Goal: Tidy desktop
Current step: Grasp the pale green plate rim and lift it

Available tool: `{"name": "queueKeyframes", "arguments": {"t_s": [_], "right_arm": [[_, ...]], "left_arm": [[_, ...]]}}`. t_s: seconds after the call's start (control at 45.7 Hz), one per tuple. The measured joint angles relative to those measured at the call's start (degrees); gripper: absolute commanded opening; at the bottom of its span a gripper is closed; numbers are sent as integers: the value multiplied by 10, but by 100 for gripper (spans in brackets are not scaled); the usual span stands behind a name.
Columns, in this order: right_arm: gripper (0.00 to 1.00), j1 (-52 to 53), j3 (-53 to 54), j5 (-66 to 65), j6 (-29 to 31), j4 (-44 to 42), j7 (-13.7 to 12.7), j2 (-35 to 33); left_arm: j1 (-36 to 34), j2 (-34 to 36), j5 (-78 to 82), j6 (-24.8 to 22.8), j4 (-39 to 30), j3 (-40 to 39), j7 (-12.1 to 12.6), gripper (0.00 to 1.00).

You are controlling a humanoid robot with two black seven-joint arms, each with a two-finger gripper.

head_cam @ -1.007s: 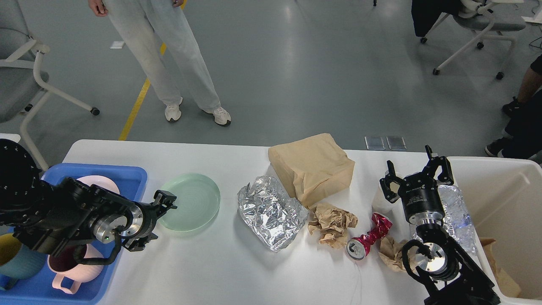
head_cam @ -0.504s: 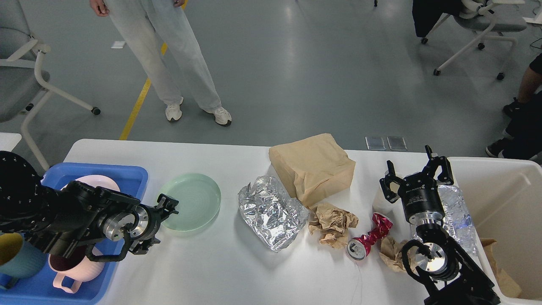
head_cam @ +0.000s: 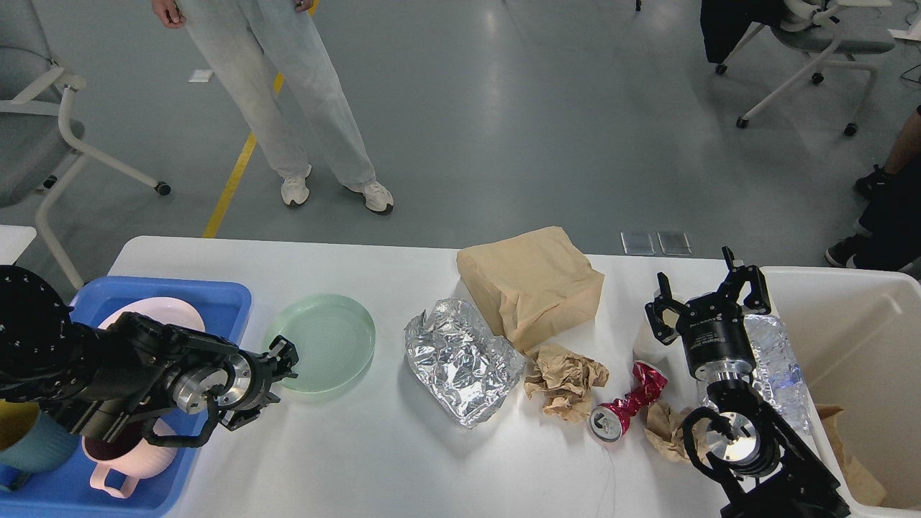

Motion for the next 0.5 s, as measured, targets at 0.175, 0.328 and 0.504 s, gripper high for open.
{"name": "queueKeyframes", "arguments": {"t_s": [0.175, 0.328, 0.504], "right_arm": [[100, 0, 0, 0, 0, 0, 0, 0], [100, 0, 0, 0, 0, 0, 0, 0], [100, 0, 0, 0, 0, 0, 0, 0]], "left_arm": [[17, 0, 0, -1, 15, -12, 0, 23], [28, 0, 1, -2, 26, -24, 1, 8], [30, -1, 1, -3, 30, -28, 2, 0]]}}
